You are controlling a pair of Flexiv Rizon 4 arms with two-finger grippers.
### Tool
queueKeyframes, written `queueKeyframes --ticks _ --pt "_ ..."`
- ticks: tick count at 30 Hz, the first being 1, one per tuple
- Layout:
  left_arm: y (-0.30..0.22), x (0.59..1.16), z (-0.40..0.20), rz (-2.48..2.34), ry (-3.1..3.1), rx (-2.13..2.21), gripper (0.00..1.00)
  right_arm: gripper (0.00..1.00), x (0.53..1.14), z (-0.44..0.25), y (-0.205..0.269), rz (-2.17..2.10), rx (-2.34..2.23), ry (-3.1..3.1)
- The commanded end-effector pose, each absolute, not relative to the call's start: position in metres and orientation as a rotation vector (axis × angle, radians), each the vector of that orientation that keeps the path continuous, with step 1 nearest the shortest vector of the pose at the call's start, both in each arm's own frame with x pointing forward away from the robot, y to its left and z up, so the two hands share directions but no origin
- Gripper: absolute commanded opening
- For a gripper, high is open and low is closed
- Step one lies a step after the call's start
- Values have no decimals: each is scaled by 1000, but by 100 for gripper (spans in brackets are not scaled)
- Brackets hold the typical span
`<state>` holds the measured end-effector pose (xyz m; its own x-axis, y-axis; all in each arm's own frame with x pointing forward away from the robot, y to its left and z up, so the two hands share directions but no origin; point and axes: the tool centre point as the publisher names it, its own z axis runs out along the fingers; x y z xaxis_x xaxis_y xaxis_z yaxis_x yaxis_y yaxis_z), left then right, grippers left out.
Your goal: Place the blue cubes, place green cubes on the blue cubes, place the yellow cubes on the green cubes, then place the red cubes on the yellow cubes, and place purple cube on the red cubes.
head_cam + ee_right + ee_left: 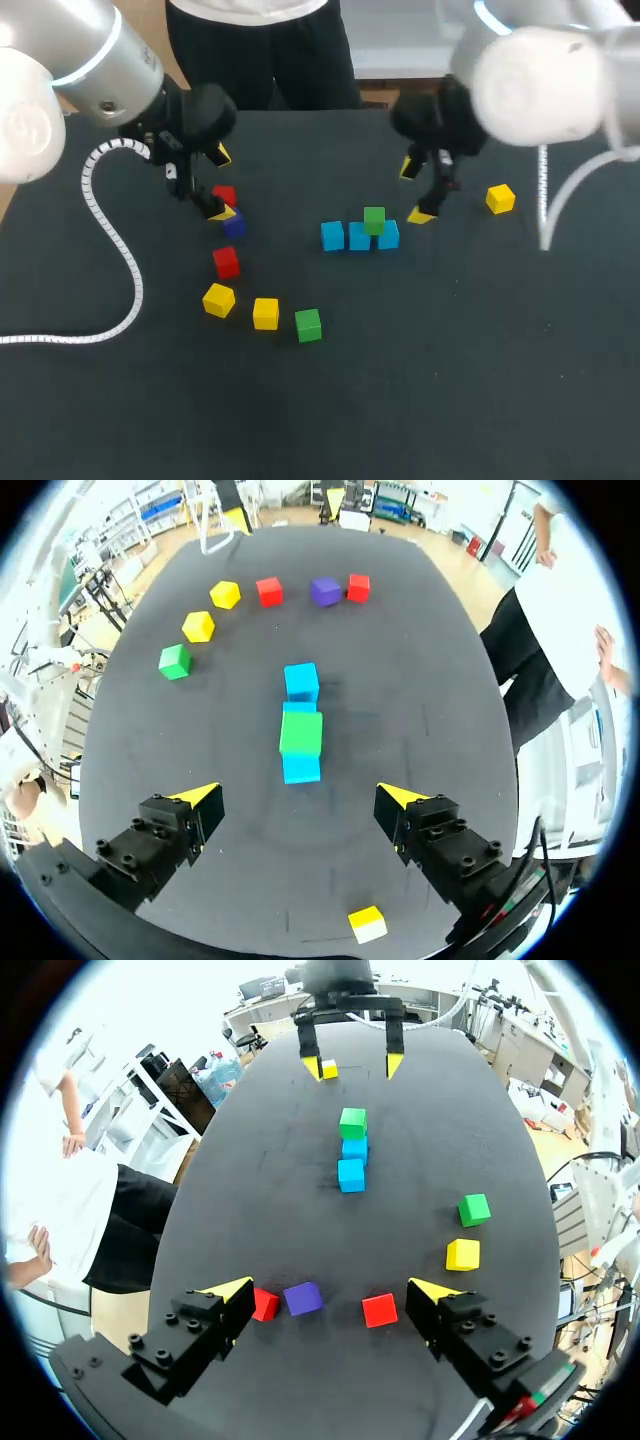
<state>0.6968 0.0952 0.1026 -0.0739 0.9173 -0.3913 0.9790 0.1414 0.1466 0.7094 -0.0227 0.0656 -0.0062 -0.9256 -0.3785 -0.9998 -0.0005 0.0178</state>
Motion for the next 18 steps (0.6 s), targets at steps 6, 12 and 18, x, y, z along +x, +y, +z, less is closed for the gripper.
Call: queueKeyframes --ticks 6,12,18 --pt "95 698 103 -216 2041 1823 100 100 697 71 -54 607 -1845 1840" --pt "95 698 103 -216 2041 1823 100 100 696 70 -62 641 -1823 1823" --pt "95 698 103 -216 2041 1823 100 100 695 68 -67 658 -1815 1821"
